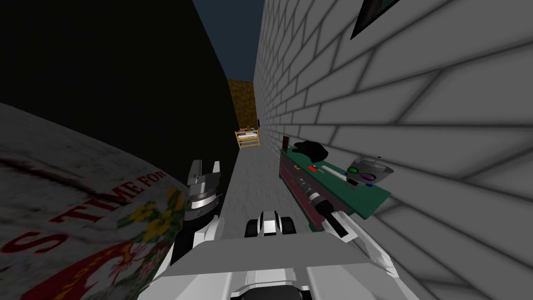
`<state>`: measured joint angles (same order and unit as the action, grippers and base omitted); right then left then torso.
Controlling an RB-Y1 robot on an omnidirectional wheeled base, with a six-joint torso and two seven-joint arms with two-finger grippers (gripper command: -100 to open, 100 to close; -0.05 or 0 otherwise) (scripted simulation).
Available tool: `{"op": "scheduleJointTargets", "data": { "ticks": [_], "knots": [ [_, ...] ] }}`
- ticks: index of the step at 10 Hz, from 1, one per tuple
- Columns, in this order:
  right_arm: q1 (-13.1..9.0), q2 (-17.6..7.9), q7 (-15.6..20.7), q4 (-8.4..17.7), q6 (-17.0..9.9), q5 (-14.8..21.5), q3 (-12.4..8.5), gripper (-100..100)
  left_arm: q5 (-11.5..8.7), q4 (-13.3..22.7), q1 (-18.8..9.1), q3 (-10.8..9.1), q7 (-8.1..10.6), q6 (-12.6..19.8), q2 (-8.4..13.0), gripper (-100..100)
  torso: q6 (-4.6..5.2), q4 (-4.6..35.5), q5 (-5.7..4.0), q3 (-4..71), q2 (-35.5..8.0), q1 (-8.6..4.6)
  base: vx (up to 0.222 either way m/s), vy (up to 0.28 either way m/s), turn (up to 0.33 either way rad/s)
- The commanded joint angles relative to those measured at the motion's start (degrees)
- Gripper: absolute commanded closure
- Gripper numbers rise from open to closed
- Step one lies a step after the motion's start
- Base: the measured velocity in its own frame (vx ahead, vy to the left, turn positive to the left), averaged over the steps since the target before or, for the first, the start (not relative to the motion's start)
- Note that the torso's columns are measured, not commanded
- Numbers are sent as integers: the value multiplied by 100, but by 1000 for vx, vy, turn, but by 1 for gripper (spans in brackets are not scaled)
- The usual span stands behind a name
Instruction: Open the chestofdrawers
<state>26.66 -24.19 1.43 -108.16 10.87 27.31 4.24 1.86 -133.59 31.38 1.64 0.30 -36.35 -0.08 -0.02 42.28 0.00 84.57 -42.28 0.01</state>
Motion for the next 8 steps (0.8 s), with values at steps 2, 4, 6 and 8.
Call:
{"op": "scheduleJointTargets", "data": {
  "ticks": [2, 4, 6, 8],
  "knots": [
    [43, -285, 96, 280, -273, 511, 104, -100, 0, 0, 0, 0, 0, 0, 0, 0, 0, 0, 0, 1, 1, 1, -5, 31, 195],
    [31, -475, 161, 522, -440, 817, 169, -100, 0, 0, 0, 0, 0, 0, 0, 0, -1, 0, 0, 0, 0, 0, -9, 33, 199],
    [19, -663, 229, 769, -609, 1127, 232, -100, 0, 0, 0, 0, 0, 0, 0, 0, 1, 1, 1, -1, -2, 1, -8, 32, 183],
    [8, -847, 300, 989, -779, 1375, 292, -100, 0, 0, 1, -1, 0, 0, 0, 0, 5, 0, -2, 0, 0, -7, -6, 16, 135]
  ]
}}
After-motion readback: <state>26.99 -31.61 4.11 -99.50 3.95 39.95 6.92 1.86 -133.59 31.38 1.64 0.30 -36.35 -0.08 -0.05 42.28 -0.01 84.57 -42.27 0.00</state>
